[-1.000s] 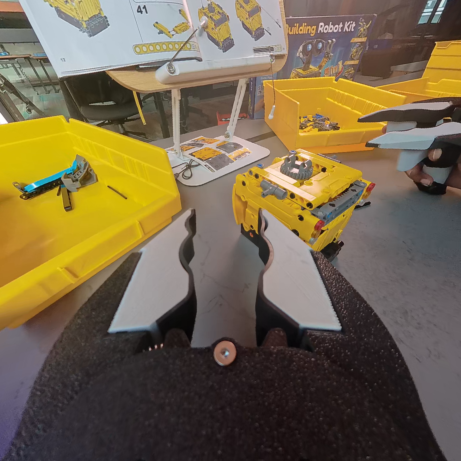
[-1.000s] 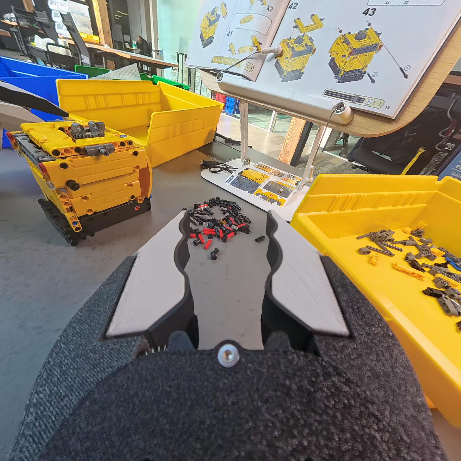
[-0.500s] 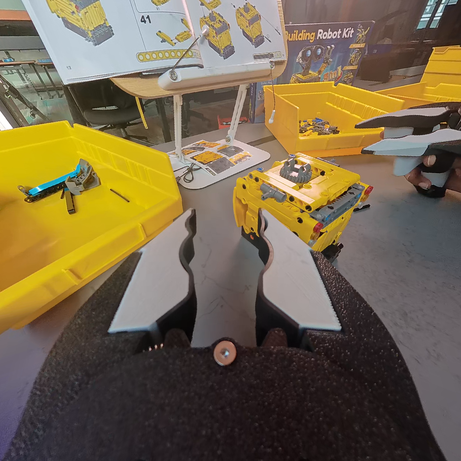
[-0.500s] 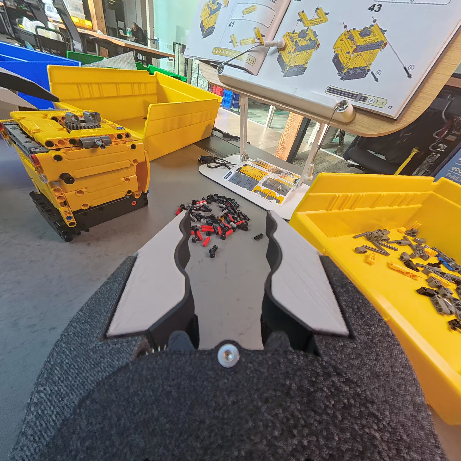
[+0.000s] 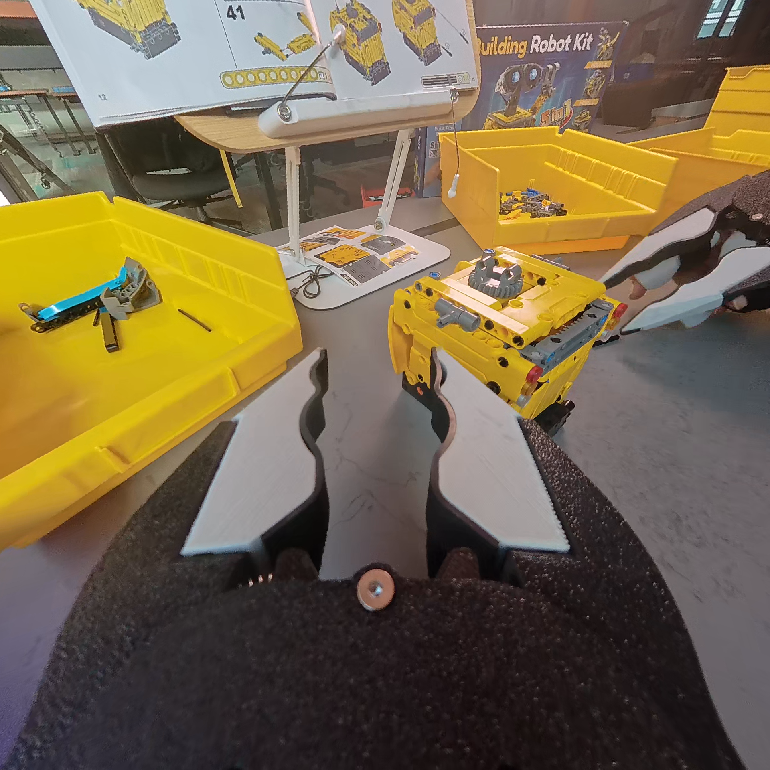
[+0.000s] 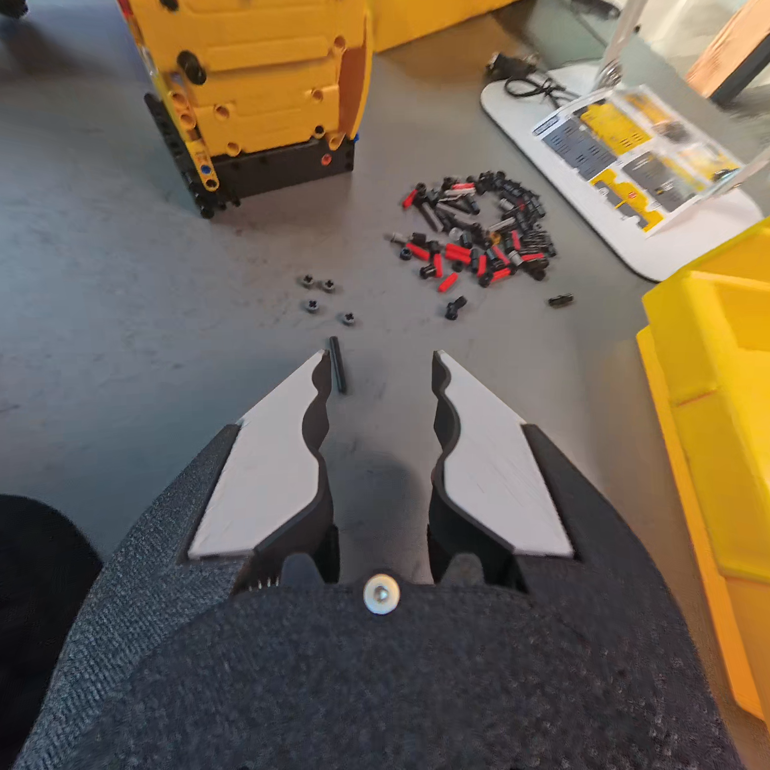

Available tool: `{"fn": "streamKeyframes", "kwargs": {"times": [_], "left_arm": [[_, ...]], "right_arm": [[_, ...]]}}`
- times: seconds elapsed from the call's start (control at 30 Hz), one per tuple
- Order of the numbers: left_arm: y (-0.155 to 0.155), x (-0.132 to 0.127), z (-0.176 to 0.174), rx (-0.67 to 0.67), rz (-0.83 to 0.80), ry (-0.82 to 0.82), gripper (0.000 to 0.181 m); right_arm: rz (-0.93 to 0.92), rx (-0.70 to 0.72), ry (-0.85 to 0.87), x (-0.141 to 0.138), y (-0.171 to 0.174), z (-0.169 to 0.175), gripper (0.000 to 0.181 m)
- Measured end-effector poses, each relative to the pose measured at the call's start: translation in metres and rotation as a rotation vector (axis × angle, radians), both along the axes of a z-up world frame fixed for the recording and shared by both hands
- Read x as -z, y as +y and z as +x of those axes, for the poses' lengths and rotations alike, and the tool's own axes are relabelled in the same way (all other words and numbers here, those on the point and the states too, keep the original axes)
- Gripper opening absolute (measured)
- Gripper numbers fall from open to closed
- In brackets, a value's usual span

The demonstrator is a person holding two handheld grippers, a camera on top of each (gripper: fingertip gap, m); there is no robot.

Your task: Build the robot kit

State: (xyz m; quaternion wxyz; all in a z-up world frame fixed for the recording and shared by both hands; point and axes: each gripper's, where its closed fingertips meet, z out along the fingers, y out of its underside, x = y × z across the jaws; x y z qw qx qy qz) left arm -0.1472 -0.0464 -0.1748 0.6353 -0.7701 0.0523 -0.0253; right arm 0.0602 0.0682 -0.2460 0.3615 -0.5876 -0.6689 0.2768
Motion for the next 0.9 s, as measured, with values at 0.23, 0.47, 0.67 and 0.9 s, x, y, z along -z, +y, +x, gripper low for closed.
{"fn": "streamKeyframes", "kwargs": {"times": [0.23, 0.47, 0.67, 0.9], "left_arm": [[0.001, 0.003, 0.002, 0.005, -0.011, 0.007, 0.048], [0.001, 0.003, 0.003, 0.012, -0.012, 0.009, 0.048], [0.001, 0.002, 0.006, 0.019, -0.012, 0.013, 0.048], [0.002, 0.004, 0.007, 0.027, -0.022, 0.015, 0.048]], "right_arm": [[-0.06, -0.048, -0.142, 0.018, -0.016, 0.01, 0.029], [-0.076, -0.035, -0.159, 0.019, -0.016, 0.01, 0.03], [-0.074, -0.037, -0.17, 0.019, -0.019, 0.01, 0.023], [-0.076, -0.042, -0.172, 0.019, -0.02, 0.008, 0.021]]}}
